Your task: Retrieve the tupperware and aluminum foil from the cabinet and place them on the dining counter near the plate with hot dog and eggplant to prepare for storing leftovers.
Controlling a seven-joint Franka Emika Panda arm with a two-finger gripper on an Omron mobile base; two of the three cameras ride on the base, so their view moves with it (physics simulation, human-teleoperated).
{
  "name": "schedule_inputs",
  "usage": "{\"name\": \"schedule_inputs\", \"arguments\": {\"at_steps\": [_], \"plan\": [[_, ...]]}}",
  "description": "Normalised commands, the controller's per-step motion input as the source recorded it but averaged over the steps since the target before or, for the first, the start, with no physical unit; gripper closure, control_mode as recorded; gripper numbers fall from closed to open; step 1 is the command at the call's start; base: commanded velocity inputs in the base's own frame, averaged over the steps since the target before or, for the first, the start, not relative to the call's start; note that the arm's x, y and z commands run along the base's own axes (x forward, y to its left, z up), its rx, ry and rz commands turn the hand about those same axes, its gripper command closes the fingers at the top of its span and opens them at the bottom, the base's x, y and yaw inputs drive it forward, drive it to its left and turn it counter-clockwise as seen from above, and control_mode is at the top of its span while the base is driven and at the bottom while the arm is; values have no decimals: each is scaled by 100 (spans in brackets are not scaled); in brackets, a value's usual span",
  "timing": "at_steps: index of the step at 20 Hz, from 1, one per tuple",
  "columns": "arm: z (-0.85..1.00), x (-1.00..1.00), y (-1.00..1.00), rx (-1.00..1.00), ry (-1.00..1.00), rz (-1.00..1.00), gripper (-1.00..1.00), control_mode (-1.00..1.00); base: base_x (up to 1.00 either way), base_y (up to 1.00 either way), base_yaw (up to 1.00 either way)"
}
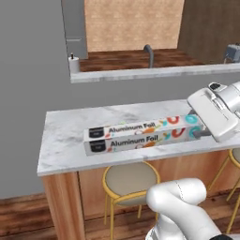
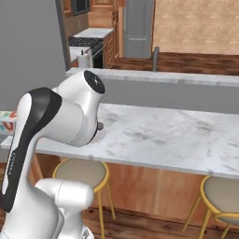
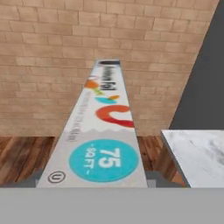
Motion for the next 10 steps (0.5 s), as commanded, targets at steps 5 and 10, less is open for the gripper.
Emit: {"name": "schedule_inputs", "arguments": {"at_steps": [5,10], "plan": [[-6,41,5,-4,-14,-23,100,-100,30,16,-15],[-23,62,-19,0,-21,-36,100,-100,0,0,0]]}}
